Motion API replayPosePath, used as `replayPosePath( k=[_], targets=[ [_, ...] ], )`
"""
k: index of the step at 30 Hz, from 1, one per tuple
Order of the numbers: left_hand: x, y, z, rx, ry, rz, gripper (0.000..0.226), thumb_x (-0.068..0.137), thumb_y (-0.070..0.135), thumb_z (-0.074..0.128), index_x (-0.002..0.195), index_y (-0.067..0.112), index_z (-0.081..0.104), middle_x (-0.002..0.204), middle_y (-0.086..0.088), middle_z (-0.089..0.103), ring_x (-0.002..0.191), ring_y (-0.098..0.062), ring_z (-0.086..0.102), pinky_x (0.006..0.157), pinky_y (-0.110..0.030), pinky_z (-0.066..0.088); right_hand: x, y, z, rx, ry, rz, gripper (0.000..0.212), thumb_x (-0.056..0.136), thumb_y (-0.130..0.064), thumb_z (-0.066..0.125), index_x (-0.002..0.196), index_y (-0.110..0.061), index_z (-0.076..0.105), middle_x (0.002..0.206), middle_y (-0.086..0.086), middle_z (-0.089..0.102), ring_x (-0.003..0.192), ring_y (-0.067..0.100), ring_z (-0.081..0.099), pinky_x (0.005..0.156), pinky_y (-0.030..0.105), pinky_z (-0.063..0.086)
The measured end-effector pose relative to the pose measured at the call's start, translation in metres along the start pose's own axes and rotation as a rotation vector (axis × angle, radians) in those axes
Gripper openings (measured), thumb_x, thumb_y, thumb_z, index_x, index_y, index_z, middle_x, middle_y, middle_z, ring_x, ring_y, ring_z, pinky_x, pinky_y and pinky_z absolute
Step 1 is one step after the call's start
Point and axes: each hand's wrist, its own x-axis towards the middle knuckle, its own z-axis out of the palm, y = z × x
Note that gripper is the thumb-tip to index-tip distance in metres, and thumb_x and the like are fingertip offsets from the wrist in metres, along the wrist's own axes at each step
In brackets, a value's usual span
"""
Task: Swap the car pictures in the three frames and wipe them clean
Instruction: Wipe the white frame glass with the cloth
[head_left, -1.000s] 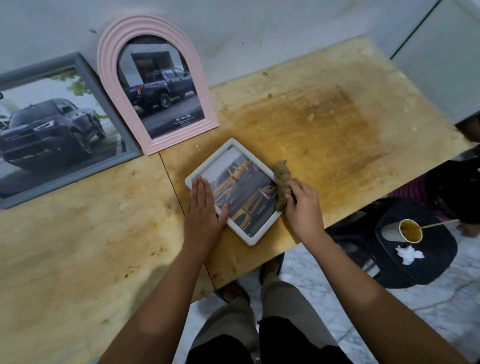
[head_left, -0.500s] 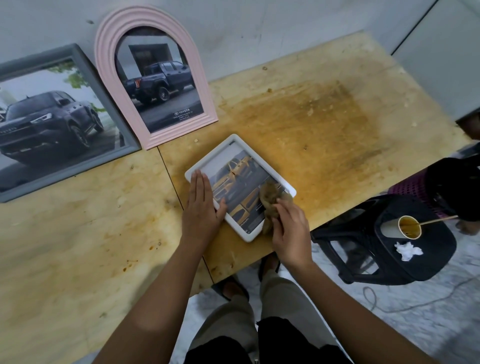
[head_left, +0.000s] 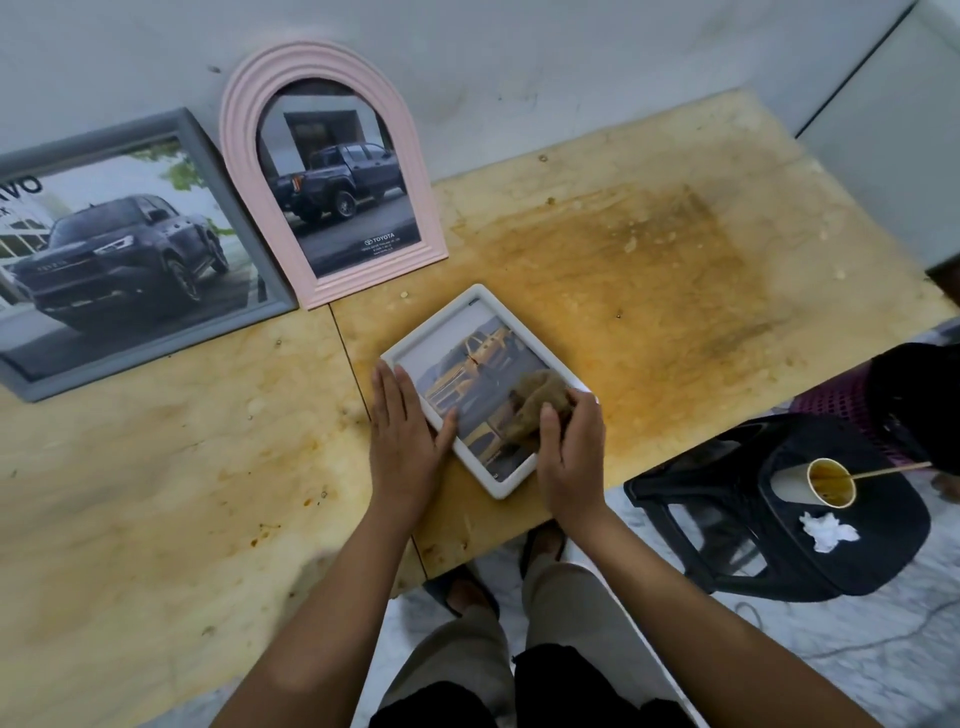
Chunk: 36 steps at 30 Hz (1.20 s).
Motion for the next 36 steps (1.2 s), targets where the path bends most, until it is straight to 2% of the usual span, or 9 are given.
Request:
replayPosePath(
  k=[3,6,10,13,18,23,25,30,36],
  targets=[
    [-0.002,0.002,0.003,-0.014,0.023,-0.031,0.085,0.089,0.063,0.018,0.149,0.007,-0.004,0.158,-0.009,-0.009,0.144,-0.017,-0.013,0.119,-0.033,0.000,0.014,0.002,0.004,-0.123,-0.018,-0.097,0.034,0.095,-0.029,0.037,0.114,-0.002,0.048,0.103,0.004,0.047,0.094,0.019,0.046,0.080,0.041,0.046],
    [-0.003,0.003,0.005,-0.038,0.041,-0.050,0.081,0.091,0.059,0.018,0.149,0.006,-0.002,0.158,-0.010,-0.007,0.145,-0.018,-0.009,0.119,-0.033,0.003,0.010,0.013,0.020,-0.426,-0.245,-0.181,0.050,0.095,-0.032,0.032,0.131,0.000,0.045,0.131,0.021,0.048,0.123,0.035,0.045,0.097,0.047,0.045],
    [-0.002,0.004,0.007,-0.029,0.056,-0.044,0.077,0.093,0.053,0.020,0.149,0.004,-0.001,0.157,-0.011,-0.006,0.146,-0.018,-0.006,0.119,-0.033,0.002,0.015,0.014,0.039,-0.525,-0.458,-0.117,0.074,0.090,-0.055,0.016,0.148,-0.010,0.022,0.156,0.014,0.015,0.146,0.027,0.006,0.117,0.039,0.012],
    [-0.003,0.004,0.005,-0.019,0.067,-0.029,0.074,0.095,0.050,0.019,0.148,0.003,-0.002,0.156,-0.010,-0.007,0.145,-0.017,-0.006,0.119,-0.030,-0.003,0.026,0.006,0.044,-0.496,-0.479,-0.058,0.082,0.084,-0.064,0.010,0.148,-0.014,0.022,0.159,0.008,0.006,0.146,0.020,-0.004,0.115,0.031,-0.003],
    [-0.002,0.007,0.004,-0.016,0.083,-0.031,0.071,0.095,0.045,0.019,0.148,0.001,0.002,0.157,-0.012,-0.003,0.145,-0.017,-0.004,0.118,-0.027,-0.005,0.047,0.002,0.055,-0.458,-0.462,-0.098,0.056,0.096,-0.045,0.038,0.138,-0.009,0.037,0.158,0.010,0.012,0.147,0.020,0.001,0.116,0.031,-0.004],
    [-0.003,0.007,0.004,-0.029,0.075,-0.040,0.069,0.095,0.044,0.017,0.148,0.004,-0.002,0.157,-0.010,-0.007,0.145,-0.016,-0.006,0.118,-0.028,-0.004,0.064,0.002,0.066,-0.554,-0.540,-0.199,0.069,0.090,-0.044,0.026,0.150,-0.014,0.011,0.159,0.007,0.004,0.147,0.017,-0.002,0.116,0.030,-0.008],
    [-0.003,0.007,0.004,-0.029,0.077,-0.044,0.068,0.095,0.043,0.016,0.147,0.005,-0.004,0.156,-0.008,-0.009,0.145,-0.015,-0.008,0.118,-0.028,-0.004,0.068,0.002,0.069,-0.594,-0.585,-0.240,0.068,0.089,-0.042,0.026,0.151,-0.017,0.010,0.159,0.006,0.003,0.146,0.018,-0.004,0.115,0.030,-0.011],
    [-0.002,0.007,0.006,-0.023,0.086,-0.053,0.068,0.095,0.042,0.018,0.148,0.004,-0.003,0.157,-0.010,-0.008,0.145,-0.015,-0.009,0.118,-0.028,-0.003,0.080,0.002,0.071,-0.575,-0.677,-0.352,0.073,0.082,-0.048,0.015,0.149,-0.020,0.019,0.159,0.004,0.009,0.146,0.020,0.001,0.115,0.032,-0.009],
    [-0.002,0.006,0.008,-0.017,0.092,-0.059,0.068,0.095,0.042,0.018,0.148,0.003,0.001,0.157,-0.012,-0.002,0.146,-0.017,-0.003,0.118,-0.031,0.002,0.082,0.008,0.069,-0.526,-0.823,-0.524,0.068,0.084,-0.047,0.023,0.147,-0.021,0.027,0.158,0.002,0.013,0.146,0.015,0.002,0.118,0.038,-0.001]
  ],
)
